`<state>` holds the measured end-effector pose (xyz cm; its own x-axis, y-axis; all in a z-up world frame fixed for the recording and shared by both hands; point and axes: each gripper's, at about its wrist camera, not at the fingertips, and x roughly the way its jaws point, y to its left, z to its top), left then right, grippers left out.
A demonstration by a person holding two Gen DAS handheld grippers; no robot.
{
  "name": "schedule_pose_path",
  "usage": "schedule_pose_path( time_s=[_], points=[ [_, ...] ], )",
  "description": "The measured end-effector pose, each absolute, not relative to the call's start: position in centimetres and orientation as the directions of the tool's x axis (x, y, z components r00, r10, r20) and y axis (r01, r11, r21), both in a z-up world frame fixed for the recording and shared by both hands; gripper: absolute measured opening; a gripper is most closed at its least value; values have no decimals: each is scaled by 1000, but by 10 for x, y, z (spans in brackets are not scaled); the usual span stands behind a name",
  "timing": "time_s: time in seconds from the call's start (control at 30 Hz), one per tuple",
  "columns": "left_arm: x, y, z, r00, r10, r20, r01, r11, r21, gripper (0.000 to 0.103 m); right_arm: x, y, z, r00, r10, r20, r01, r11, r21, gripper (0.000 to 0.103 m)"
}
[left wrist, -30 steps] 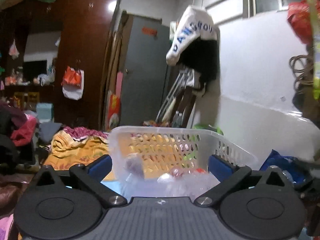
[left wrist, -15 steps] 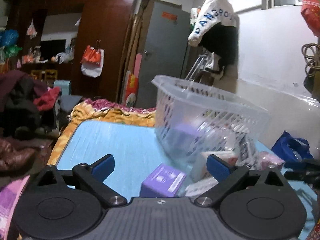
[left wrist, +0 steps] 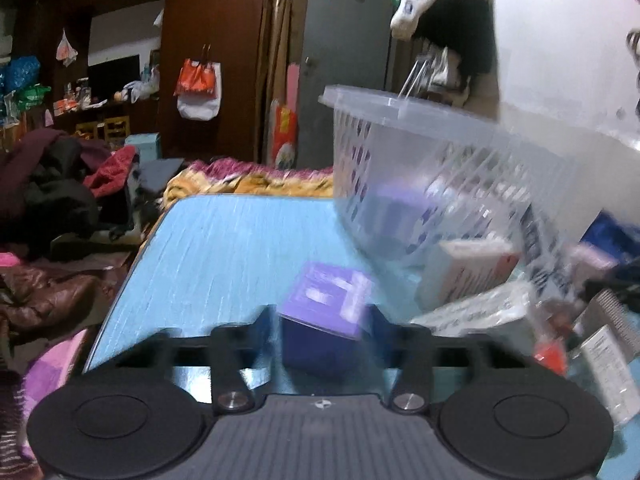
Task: Organize objects
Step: 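Grasp the small purple box with left tool while right tool grasps purple wrapped box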
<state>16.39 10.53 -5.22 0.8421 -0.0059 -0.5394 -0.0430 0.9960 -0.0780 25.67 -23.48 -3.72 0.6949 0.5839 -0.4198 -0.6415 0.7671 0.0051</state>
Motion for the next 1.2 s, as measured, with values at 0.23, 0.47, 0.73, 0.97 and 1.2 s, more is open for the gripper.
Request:
schedule_pose_path(
  time_s=[0.23,0.47,0.73,0.97,1.2],
  points=[
    [159,102,-52,848,-40,-529,-6,996,-86,47,240,-246,-32,725,596,-345,-634,773,3,53],
    [152,112,-55,862,-108,-496,17,983,-185,47,232,-247,-41,728,604,-326,-636,772,10,53],
    [150,107,-53,874,-107,-474,29,985,-169,46,233,-250,-39,750,585,-307,-610,792,20,53],
    [145,104,-52,890,-83,-449,17,989,-147,46,231,-252,-41,762,580,-288,-601,799,19,53],
    [143,104,-49,904,-72,-422,11,989,-145,46,230,-253,-41,763,587,-272,-604,797,25,53]
  ],
)
